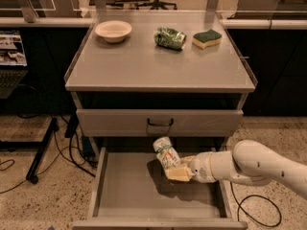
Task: Place 7up can into middle drawer
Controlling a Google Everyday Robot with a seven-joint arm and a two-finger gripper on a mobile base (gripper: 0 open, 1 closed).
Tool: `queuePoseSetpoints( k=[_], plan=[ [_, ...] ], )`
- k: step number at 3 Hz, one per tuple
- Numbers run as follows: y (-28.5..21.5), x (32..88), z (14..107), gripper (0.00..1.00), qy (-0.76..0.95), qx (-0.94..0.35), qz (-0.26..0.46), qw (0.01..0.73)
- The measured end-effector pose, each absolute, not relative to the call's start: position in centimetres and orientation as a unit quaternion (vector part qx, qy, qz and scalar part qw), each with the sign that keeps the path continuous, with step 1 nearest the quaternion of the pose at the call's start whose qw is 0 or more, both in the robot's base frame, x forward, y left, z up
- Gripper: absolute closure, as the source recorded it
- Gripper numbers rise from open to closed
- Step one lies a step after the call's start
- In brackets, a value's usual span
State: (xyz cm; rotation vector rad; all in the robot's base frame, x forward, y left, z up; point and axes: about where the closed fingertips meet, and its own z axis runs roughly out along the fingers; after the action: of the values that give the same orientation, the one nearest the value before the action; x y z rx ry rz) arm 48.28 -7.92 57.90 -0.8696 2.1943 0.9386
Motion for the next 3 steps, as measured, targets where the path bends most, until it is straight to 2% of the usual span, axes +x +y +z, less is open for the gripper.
queuePoseSetpoints(
  k=[3],
  plan=[
    [-8.4,48.8,47.1,1.0,0.848,-0.278,0.398,0.214]
  ],
)
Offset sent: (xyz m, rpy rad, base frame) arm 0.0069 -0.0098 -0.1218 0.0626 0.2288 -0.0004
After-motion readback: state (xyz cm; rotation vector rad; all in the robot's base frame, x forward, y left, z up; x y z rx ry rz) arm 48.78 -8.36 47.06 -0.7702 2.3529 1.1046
